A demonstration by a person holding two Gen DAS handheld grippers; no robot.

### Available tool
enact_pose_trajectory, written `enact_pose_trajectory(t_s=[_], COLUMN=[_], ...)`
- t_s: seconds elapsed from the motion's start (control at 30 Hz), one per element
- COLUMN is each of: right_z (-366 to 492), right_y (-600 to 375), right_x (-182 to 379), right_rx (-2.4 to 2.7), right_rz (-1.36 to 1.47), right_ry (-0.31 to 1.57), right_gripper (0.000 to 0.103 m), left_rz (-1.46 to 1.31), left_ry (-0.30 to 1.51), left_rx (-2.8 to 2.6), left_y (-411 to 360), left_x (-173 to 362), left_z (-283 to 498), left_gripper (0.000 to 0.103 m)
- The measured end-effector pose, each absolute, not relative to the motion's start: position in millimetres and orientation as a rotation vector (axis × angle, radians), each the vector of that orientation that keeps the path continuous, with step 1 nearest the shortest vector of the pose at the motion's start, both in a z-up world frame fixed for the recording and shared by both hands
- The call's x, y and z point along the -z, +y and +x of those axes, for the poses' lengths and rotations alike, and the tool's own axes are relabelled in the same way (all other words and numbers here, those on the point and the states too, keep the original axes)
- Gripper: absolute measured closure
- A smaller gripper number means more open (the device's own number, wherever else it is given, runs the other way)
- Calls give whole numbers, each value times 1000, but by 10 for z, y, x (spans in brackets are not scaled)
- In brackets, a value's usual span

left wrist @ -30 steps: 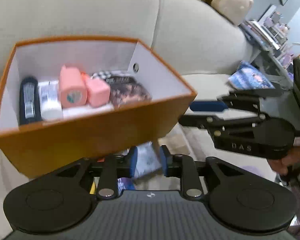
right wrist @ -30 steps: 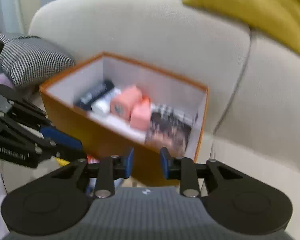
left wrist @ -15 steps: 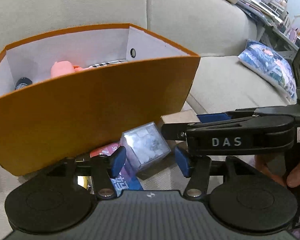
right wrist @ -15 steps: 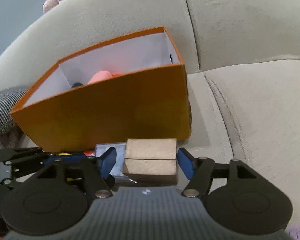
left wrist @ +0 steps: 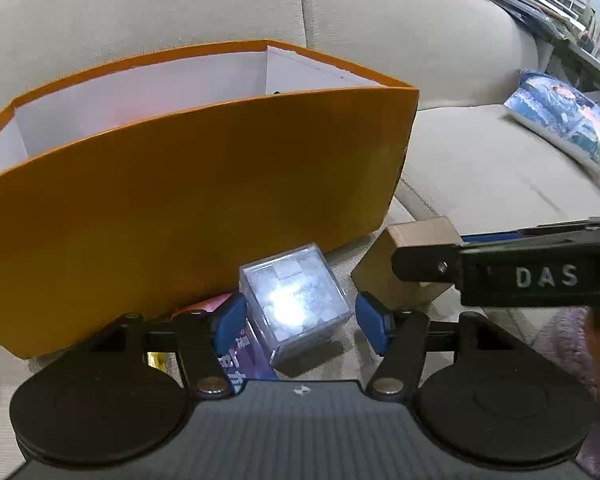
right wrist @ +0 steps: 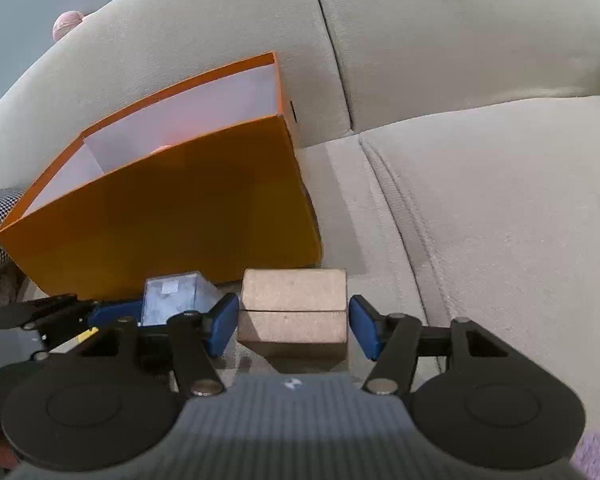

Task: Organize rigid objects
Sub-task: 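Grasp the clear cube with the left tool while the right grasps the brown cardboard box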

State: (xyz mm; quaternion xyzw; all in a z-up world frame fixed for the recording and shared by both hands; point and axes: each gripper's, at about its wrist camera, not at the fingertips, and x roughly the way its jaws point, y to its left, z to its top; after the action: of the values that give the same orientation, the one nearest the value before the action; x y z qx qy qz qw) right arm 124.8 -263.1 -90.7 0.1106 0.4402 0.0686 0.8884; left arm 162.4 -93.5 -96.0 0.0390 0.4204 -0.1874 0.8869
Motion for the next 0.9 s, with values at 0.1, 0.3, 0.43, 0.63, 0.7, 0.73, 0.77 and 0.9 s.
enact_pose_trajectory(t_s=[0.1, 0.3, 0.43, 0.63, 0.7, 0.73, 0.77, 0.9], right_z=[1195, 1131, 1151, 1189, 1178, 1170, 1151, 1063], right_y=[-2646, -2611, -2581, -2632, -2639, -2634, -2629, -2623], right_x=[911, 942, 981, 1051, 1040, 1035, 1007, 912], right_rx=[-129, -118, -107, -94, -94, -89, -83, -90], right_rz=[243, 241, 252, 306, 308, 302, 292, 263], right_ry=[927, 946, 943, 962, 954, 944, 929, 859], right_gripper=[37, 35, 35, 36, 38, 38, 38, 40], left_rz=[121, 171, 135, 48, 42, 38, 31, -18], left_ry=[853, 826, 835, 855, 845, 841, 839, 836], left_rx=[370, 360, 364, 376, 378, 379, 382, 396], left_y=[-992, -1024, -915, -754, -739, -732, -727, -698], left_x=[993, 1038, 1006, 942, 914, 896, 883, 811], left_z=[1596, 1551, 1531, 1517, 1501, 1496, 1497, 1503], left_gripper=[29, 40, 40, 41, 41, 41, 41, 42])
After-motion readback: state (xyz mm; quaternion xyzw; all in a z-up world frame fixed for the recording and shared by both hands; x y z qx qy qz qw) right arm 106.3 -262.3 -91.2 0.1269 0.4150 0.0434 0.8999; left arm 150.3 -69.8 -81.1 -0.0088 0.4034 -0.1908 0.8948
